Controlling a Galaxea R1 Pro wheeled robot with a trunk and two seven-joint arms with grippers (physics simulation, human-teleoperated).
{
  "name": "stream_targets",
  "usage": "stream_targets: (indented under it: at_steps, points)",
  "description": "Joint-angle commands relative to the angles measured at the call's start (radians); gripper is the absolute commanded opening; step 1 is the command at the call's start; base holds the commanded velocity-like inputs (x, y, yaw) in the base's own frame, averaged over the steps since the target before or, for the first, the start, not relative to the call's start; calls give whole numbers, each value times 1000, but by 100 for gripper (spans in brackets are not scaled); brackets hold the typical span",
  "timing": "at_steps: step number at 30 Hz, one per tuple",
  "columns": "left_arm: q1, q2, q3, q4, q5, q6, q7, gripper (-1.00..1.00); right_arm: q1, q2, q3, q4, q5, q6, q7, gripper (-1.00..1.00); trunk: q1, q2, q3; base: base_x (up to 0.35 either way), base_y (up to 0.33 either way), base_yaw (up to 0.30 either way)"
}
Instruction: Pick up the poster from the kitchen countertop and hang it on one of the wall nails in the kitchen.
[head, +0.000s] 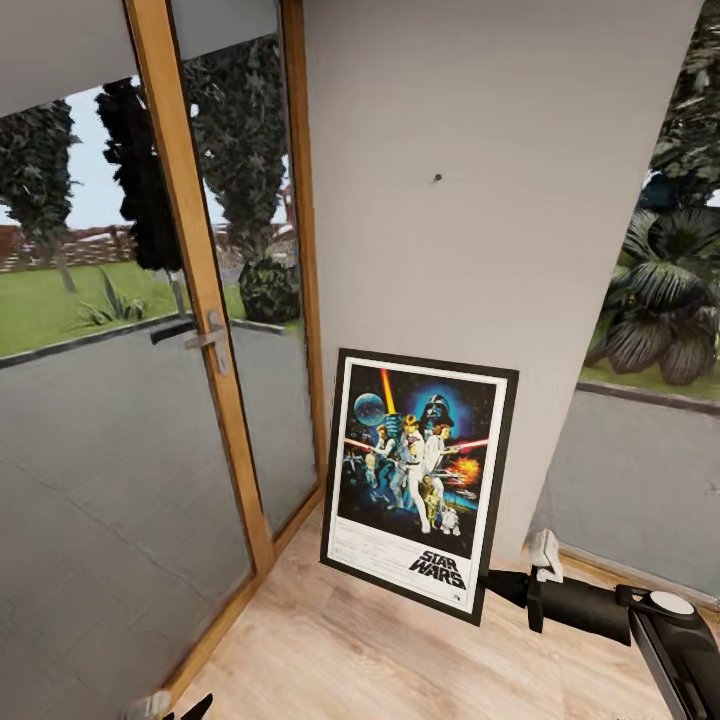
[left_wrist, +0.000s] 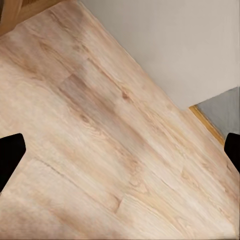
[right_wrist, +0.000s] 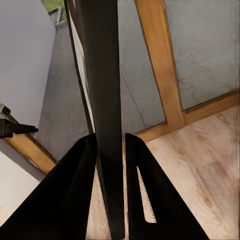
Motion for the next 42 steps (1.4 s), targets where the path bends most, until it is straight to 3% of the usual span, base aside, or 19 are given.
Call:
stream_targets:
  at_steps: [1,22,42]
  points:
    - [-1,0,8,1,-8,-6,-2,100,-1,0,-1,0,-3,13,6,-100,1,-2,-2,271,261,-300]
    - [-1,0,7,1,-8,-7,-4,100,-1,0,-1,0,-3,14,6,-100,1,-2,0,261,256,-300]
    - [-1,0,7,1,-8,-9,-4,100,-1,0,-1,0,-3,14,6,-100,1,-2,8,21,20,-285]
